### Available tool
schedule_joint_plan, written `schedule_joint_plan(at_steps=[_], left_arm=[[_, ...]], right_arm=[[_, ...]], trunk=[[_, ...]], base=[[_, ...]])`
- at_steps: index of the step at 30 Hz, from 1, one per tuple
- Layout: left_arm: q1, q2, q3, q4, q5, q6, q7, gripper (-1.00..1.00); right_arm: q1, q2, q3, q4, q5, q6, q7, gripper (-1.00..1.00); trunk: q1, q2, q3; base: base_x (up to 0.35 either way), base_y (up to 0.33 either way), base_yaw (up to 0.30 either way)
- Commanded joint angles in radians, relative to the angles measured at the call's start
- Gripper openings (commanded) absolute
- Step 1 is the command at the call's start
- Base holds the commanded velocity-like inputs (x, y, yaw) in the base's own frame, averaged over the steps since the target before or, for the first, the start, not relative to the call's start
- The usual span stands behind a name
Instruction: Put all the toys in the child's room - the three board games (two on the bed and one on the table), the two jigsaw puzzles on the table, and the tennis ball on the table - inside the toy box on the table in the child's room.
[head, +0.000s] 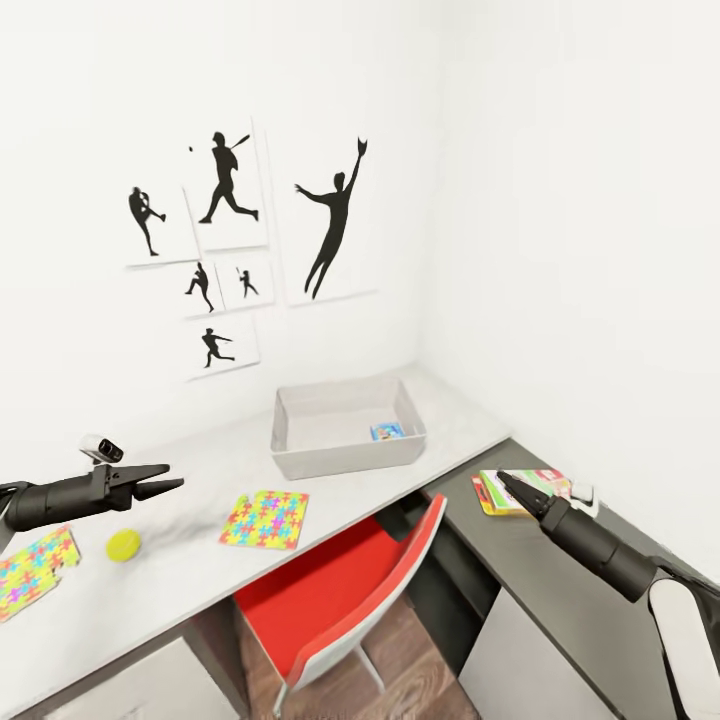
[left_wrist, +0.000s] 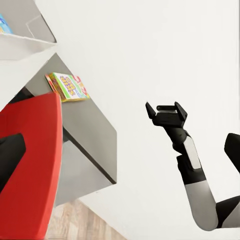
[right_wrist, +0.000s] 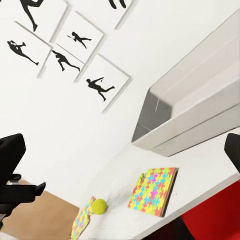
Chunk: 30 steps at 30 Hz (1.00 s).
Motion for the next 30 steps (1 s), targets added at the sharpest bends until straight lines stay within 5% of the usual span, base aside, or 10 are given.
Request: schedule_joint_plan(at_steps=[1,22,30], left_arm=[[-0.001,0.0,-0.001,-0.001,0.0,0.011,-0.004,1.0],[-0.001,0.002,-0.002,-0.007,0.001,0.011,-0.004,1.0],[0.002,0.002,-0.002,-0.007,0.033,0.011,-0.004,1.0]], right_arm=[[-0.002,0.001,-0.001,0.0,0.0,0.005,0.002,1.0],[-0.001,0.009,-0.007,0.008,0.0,0.005,0.006,1.0],[-0.001,0.009,-0.008,0.01,-0.001,0.005,0.007,1.0]], trunk=[[0.0,-0.002,-0.002],[0.0,-0.002,-0.002],[0.0,-0.002,-0.002]], base=[[-0.298,0.105,0.0],[-0.038,0.012,0.0],[0.0,0.0,-0.029]])
